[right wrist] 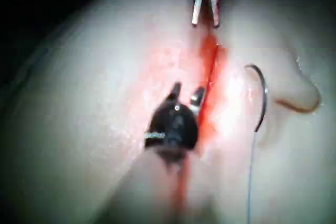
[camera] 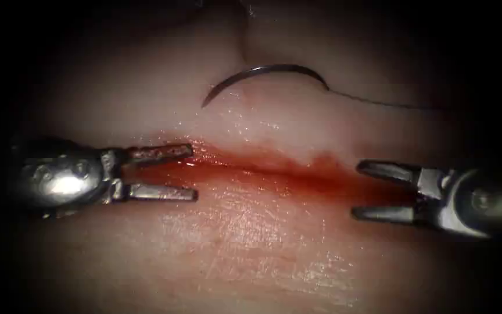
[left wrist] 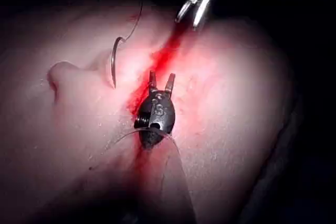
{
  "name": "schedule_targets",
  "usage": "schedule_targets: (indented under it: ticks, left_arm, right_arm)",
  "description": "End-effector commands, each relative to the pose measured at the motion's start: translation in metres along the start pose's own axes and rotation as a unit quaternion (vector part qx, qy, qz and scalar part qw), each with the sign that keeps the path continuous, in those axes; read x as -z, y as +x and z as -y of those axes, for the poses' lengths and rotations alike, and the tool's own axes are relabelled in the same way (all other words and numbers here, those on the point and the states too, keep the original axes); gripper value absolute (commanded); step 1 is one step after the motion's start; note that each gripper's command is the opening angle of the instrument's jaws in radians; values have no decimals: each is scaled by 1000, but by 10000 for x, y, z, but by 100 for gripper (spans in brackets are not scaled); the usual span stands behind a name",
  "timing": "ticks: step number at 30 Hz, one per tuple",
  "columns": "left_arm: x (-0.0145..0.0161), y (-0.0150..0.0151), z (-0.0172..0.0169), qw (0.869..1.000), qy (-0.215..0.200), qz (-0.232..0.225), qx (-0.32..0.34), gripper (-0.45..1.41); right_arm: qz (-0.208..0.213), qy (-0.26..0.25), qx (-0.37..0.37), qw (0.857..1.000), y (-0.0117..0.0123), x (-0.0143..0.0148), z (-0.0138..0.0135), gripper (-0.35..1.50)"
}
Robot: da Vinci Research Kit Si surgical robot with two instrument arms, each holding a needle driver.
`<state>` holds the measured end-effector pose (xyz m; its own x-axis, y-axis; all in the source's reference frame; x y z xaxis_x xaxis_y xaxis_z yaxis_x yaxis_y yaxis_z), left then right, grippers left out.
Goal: Wound Closure
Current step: Using the left gripper pickup the needle.
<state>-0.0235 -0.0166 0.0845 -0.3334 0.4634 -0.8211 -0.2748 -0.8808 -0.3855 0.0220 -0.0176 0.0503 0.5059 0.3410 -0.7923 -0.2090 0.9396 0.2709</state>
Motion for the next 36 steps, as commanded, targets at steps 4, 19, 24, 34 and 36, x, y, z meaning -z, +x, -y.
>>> schedule_targets:
  ticks: [4, 19, 24, 34, 36]
  left_arm:
    - [-7, -5, -6, 1000, -2, 0, 2, 51]
    - [-16, -6, 10, 1000, 24, 2, 3, 81]
    - [-26, -7, 20, 998, 64, 10, 10, 88]
    - [-49, -13, 34, 990, 139, 21, 20, 88]
    - [-53, -18, 39, 989, 148, 21, 20, 86]
  right_arm:
    - [0, 2, 3, 1000, -3, -7, 8, 33]
    - [-11, -1, 12, 1000, -9, -7, 15, 48]
    - [-11, 0, 14, 1000, -8, -5, 17, 43]
    - [-10, -4, 17, 1000, -8, -7, 16, 41]
    - [-9, -5, 17, 1000, -7, -9, 17, 41]
